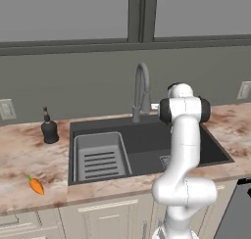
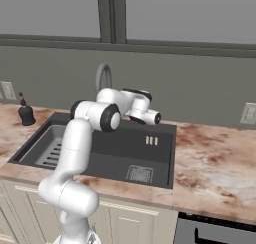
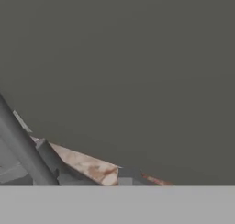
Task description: Turn on the sink faucet. Then move the carrot from the counter to the sink. Turn off the sink. Move the vegetable from the sink to the pot next to the stove. Finally move the pot to the rear left burner.
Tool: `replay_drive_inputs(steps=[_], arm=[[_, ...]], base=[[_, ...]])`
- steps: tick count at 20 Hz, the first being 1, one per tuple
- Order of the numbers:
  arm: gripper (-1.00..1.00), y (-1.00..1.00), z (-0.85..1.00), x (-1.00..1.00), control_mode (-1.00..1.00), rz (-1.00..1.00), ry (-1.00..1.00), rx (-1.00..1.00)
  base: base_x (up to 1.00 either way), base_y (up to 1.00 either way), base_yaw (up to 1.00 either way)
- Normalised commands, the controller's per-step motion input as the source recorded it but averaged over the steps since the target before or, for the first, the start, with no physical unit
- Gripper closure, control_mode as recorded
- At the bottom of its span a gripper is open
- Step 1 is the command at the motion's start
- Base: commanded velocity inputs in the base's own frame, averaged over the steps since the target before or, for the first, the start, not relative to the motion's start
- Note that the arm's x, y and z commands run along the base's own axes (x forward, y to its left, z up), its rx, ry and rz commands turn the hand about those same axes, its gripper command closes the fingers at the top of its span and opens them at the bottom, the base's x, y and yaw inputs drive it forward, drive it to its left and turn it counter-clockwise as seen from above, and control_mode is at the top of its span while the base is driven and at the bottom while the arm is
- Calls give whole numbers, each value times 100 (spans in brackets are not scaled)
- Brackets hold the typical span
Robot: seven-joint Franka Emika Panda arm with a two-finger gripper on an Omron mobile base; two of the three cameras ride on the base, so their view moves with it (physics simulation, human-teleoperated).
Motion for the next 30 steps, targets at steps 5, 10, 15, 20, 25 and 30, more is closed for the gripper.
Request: replay_drive_inputs(steps=[5,10,15,20,25,30], arm=[[100,-60,-36,0,-100,0,7,9],[100,-59,-36,0,-100,0,6,10],[-100,-50,-27,0,-100,0,8,9],[-100,-25,26,-10,-100,0,2,3],[-100,-38,49,-27,-100,0,3,0],[-100,-37,48,-31,-100,0,2,0]], base=[[0,0,0],[0,0,0],[0,0,0],[0,0,0],[0,0,0],[0,0,0]])
